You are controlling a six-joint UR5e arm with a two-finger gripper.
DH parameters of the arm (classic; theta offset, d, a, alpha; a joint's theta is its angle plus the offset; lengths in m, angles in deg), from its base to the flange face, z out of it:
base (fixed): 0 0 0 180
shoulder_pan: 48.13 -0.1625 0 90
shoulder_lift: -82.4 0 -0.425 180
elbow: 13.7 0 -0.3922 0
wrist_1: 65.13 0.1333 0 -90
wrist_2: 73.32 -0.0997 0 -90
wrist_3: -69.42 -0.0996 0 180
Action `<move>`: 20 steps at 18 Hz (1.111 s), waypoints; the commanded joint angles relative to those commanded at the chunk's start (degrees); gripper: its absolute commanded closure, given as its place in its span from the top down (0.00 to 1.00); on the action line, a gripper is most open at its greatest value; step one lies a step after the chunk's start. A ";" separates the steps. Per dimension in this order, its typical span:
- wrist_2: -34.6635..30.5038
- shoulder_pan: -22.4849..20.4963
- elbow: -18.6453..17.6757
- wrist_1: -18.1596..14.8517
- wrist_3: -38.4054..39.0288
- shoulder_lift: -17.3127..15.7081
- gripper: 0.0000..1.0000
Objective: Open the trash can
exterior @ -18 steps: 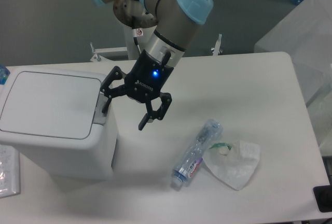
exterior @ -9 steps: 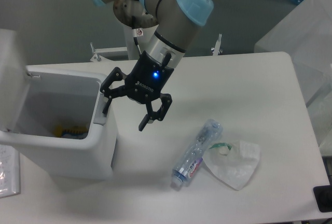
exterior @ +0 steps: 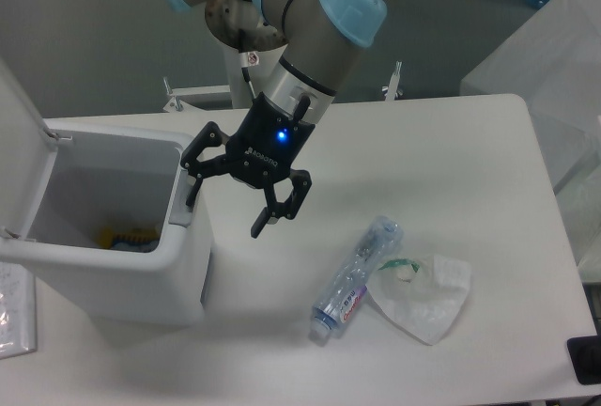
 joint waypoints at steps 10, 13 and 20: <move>-0.35 -6.32 1.58 0.44 -1.14 0.35 1.00; -0.44 -10.27 1.50 0.62 -4.64 2.02 1.00; -18.24 -14.76 3.34 0.62 -22.57 7.03 1.00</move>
